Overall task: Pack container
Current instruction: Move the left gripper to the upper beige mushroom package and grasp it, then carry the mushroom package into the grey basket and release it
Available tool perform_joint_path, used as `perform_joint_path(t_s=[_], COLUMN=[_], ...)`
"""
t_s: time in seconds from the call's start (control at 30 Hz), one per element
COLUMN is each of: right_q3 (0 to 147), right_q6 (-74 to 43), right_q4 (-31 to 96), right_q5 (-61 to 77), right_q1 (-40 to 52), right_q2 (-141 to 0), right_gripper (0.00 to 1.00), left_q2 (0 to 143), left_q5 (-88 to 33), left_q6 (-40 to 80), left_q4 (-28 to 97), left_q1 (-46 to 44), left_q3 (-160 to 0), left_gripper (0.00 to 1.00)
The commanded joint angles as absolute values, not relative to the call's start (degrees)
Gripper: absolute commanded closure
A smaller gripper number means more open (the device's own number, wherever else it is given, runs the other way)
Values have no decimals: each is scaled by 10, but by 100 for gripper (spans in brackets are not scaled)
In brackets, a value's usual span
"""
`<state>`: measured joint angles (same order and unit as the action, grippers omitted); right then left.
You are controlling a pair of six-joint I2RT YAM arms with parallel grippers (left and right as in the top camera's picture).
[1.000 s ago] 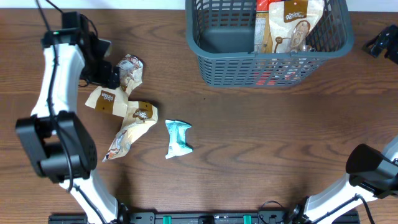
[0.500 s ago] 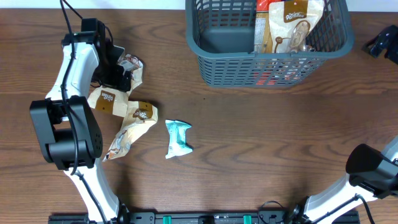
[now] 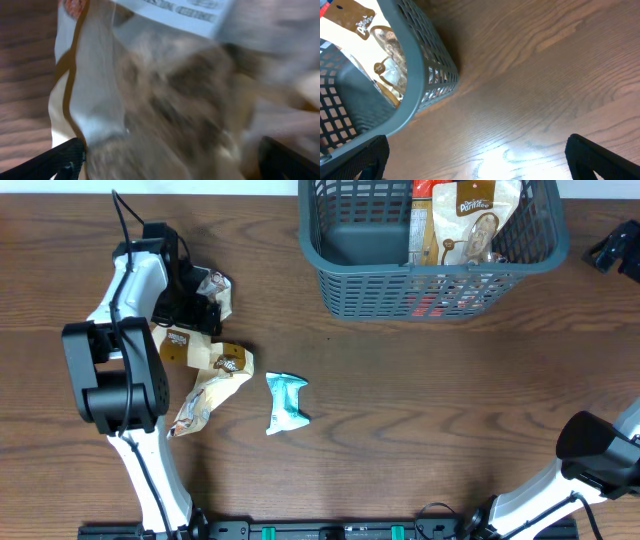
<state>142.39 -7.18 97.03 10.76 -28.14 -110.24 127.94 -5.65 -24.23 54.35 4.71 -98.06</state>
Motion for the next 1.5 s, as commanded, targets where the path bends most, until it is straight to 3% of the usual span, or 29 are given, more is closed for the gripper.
perform_joint_path(t_s=[0.0,0.13,0.17,0.27,0.33,0.6,0.77,1.13,1.27,1.47], right_q3=[1423,1423,1423,1423,1423,1423,1423,1423,1423,1423], right_q6=[-68,-68,-68,-68,-68,-68,-68,-68,-68,-68], right_q4=[971,971,971,972,972,967,961,956,956,957], right_q5=[114,114,114,114,114,114,114,114,114,114], right_q1=[-278,-278,-278,-278,-278,-278,-278,-278,-278,-278], right_q2=[-1103,-1103,-1103,-1103,-1103,-1103,-1103,-1103,-1103,-1103], right_gripper=[1,1,1,1,1,1,1,1,1,1], left_q2=[1297,1307,1307,1307,1307,1297,1255,1086,1070,1069], left_q5=[-65,-64,-64,-64,-64,-64,-61,14,88,97], left_q6=[-241,-231,-225,-209,-203,-54,-48,-48,-48,-48], left_q4=[546,545,547,549,543,526,593,625,609,566], left_q1=[47,47,47,47,47,45,23,-117,-171,-239], left_q3=[-979,-979,-979,-979,-979,-986,-1026,-1228,-1310,-1358], left_gripper=[1,1,5,55,94,94,94,94,94,94])
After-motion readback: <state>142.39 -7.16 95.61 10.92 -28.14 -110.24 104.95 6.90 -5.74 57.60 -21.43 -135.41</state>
